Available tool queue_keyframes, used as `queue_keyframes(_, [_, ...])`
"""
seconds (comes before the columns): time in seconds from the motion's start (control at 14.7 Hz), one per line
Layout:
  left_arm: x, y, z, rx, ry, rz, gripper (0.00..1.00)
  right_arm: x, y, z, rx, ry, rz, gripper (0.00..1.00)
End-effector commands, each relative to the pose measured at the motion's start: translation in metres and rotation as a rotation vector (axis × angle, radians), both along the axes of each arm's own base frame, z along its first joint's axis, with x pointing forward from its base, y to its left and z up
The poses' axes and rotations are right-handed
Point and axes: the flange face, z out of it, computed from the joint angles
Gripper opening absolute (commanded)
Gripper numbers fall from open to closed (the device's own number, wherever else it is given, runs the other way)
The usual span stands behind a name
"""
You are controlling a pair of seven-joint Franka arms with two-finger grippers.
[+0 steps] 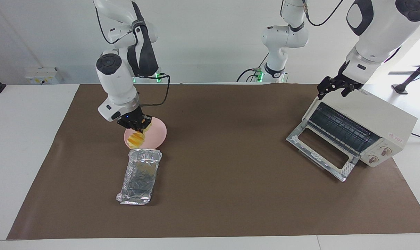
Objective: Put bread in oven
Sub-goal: 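Carry the bread roll with the right gripper into the foil tray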
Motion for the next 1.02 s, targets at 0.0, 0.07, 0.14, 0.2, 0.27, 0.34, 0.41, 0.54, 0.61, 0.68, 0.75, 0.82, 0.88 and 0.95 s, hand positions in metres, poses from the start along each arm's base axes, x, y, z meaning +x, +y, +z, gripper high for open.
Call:
queue_keyframes(0.0, [-0.004, 0.001, -0.002, 0.015, 0.000, 0.002, 1.00, 0.034, -0.021, 0.006, 0.017, -0.026, 0.090, 0.00])
queue_keyframes(0.07, [-0.004, 0.001, -0.002, 0.015, 0.000, 0.002, 1.00, 0.045, -0.026, 0.009, 0.019, -0.042, 0.096, 0.00])
queue_keyframes(0.14, [-0.004, 0.001, -0.002, 0.015, 0.000, 0.002, 1.00, 0.055, -0.023, 0.012, 0.024, -0.048, 0.095, 0.00])
queue_keyframes(0.2, [-0.004, 0.001, -0.001, 0.015, -0.002, 0.002, 1.00, 0.066, -0.020, 0.009, 0.024, -0.047, 0.097, 0.00])
queue_keyframes(0.27, [-0.004, 0.002, -0.002, 0.015, 0.000, 0.003, 1.00, 0.079, -0.017, 0.004, 0.022, -0.049, 0.098, 0.00])
queue_keyframes(0.34, [-0.003, 0.001, -0.002, 0.015, 0.001, 0.002, 1.00, 0.094, -0.014, -0.008, 0.019, -0.034, 0.099, 0.00])
queue_keyframes(0.41, [-0.004, 0.001, -0.002, 0.015, 0.000, 0.002, 1.00, 0.111, -0.008, -0.020, 0.011, -0.016, 0.107, 0.00])
queue_keyframes(0.54, [-0.004, 0.001, -0.002, 0.015, 0.000, 0.002, 1.00, 0.135, -0.002, -0.046, 0.005, -0.001, 0.110, 0.00])
queue_keyframes(0.61, [-0.004, 0.001, -0.002, 0.015, 0.000, 0.002, 1.00, 0.137, -0.002, -0.054, 0.003, 0.002, 0.110, 0.00])
queue_keyframes(0.68, [-0.004, 0.001, -0.002, 0.015, 0.000, 0.002, 1.00, 0.139, -0.002, -0.055, 0.002, -0.001, 0.109, 0.00])
queue_keyframes(0.75, [-0.004, 0.001, -0.002, 0.015, 0.000, 0.002, 1.00, 0.140, -0.004, -0.057, 0.003, -0.007, 0.109, 0.00])
queue_keyframes(0.82, [-0.004, 0.001, -0.002, 0.015, 0.000, 0.002, 1.00, 0.142, -0.004, -0.058, 0.006, -0.021, 0.108, 0.00])
queue_keyframes(0.88, [-0.004, 0.001, -0.002, 0.015, 0.000, 0.002, 1.00, 0.144, 0.003, -0.060, 0.005, -0.041, 0.116, 0.00])
queue_keyframes(0.95, [-0.004, 0.001, -0.002, 0.015, 0.000, 0.002, 1.00, 0.143, 0.003, -0.066, 0.000, -0.049, 0.120, 0.00])
